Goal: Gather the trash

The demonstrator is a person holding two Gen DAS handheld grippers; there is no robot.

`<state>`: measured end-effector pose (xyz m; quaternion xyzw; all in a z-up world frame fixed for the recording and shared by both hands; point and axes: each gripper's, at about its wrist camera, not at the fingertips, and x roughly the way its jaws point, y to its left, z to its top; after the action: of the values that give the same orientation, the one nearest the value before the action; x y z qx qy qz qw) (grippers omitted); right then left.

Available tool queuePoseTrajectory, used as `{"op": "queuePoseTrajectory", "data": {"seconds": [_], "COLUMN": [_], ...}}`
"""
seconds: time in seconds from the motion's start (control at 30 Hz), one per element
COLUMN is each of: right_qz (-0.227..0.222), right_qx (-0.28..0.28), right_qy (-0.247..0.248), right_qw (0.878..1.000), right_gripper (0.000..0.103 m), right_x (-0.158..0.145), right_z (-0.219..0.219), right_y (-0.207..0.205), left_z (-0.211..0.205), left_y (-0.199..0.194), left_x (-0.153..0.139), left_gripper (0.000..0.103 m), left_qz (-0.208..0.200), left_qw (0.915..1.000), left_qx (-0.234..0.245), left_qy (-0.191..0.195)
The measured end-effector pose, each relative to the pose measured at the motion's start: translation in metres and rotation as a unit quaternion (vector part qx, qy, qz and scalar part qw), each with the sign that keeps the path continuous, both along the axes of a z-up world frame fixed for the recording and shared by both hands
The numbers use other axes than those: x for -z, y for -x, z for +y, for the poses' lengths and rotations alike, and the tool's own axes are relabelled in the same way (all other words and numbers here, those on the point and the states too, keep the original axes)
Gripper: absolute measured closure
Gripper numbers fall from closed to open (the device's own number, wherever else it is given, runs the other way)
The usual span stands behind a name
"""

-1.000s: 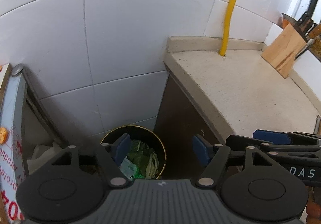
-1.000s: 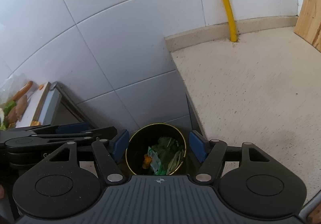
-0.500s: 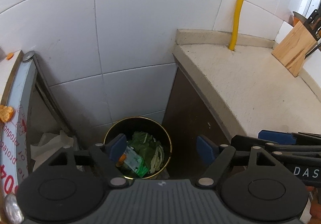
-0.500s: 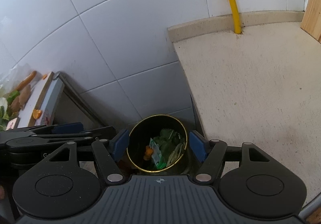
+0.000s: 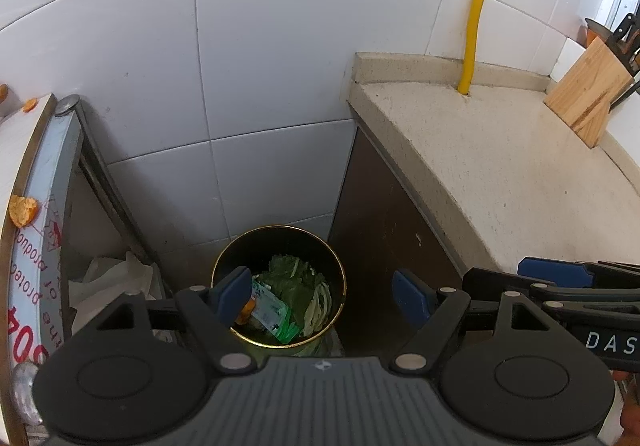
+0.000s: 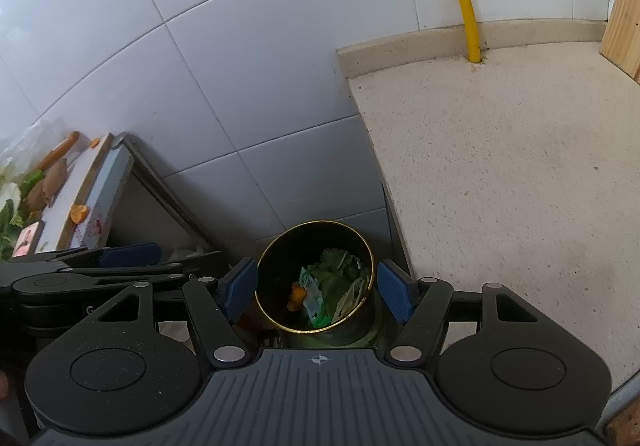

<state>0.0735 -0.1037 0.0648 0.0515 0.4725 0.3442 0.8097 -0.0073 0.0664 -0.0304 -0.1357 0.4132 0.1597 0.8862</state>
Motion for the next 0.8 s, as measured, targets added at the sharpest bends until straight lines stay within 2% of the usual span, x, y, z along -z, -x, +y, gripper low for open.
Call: {"op": "queuePoseTrajectory", "data": {"seconds": [0.8], "right_qz": [0.007], "right_qx": [0.007], "right_qy": [0.014], "right_qw": [1.000], "right_gripper": [0.030], "right_x": [0.0022], "right_z": [0.0015], "right_y": [0.0065], "left_z": [-0.0077], "left_y": [-0.0001], "left_x": [0.0065], "left_gripper": [0.033], "left_qz": [0.011], "left_qw": [0.9999], "left_qx": [-0.001], "left_qy": [0.002]}}
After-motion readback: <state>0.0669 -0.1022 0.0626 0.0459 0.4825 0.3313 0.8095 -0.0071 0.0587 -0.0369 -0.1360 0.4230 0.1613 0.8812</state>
